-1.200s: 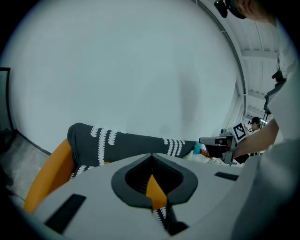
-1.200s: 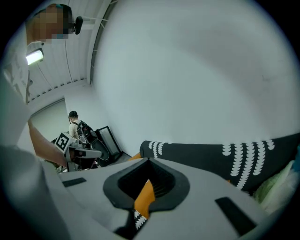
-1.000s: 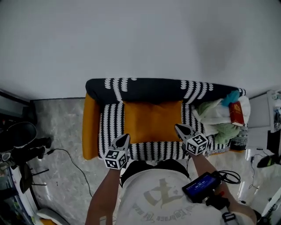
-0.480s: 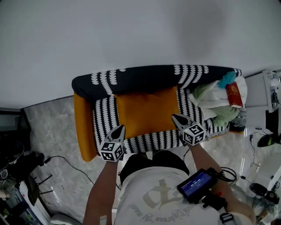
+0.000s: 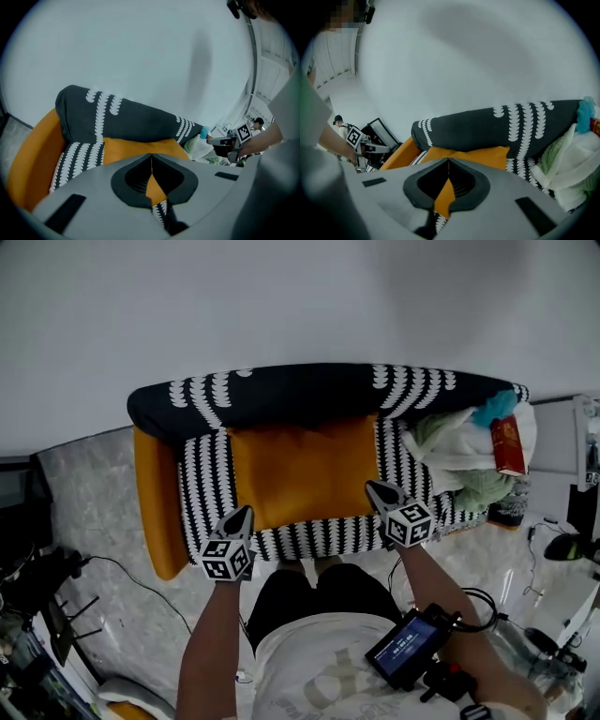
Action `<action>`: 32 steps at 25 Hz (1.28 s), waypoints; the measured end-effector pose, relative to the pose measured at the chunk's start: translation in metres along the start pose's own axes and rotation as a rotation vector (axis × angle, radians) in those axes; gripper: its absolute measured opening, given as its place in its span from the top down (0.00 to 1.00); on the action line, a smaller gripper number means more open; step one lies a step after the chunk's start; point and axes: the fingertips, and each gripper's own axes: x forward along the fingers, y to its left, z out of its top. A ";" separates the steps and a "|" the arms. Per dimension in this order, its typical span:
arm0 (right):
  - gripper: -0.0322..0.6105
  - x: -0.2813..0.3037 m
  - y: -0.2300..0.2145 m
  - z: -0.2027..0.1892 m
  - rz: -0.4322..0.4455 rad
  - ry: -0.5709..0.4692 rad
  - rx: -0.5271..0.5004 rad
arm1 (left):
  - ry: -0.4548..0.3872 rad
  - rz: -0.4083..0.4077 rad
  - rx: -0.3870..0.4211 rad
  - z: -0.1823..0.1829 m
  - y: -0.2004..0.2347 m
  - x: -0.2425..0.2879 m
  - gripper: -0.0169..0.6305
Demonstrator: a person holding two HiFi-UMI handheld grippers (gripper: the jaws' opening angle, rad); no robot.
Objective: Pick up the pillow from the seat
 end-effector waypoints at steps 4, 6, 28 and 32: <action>0.93 0.013 -0.035 -0.027 -0.018 0.049 0.033 | 0.016 0.032 -0.065 -0.022 0.014 0.023 0.96; 0.93 0.018 -0.052 -0.038 -0.021 0.067 0.047 | 0.029 0.044 -0.081 -0.034 0.016 0.036 0.96; 0.43 0.103 -0.137 -0.087 -0.094 0.141 0.242 | 0.131 0.151 -0.291 -0.102 0.106 0.123 0.49; 0.36 0.111 -0.145 -0.095 -0.103 0.160 0.309 | 0.176 0.165 -0.295 -0.107 0.121 0.137 0.37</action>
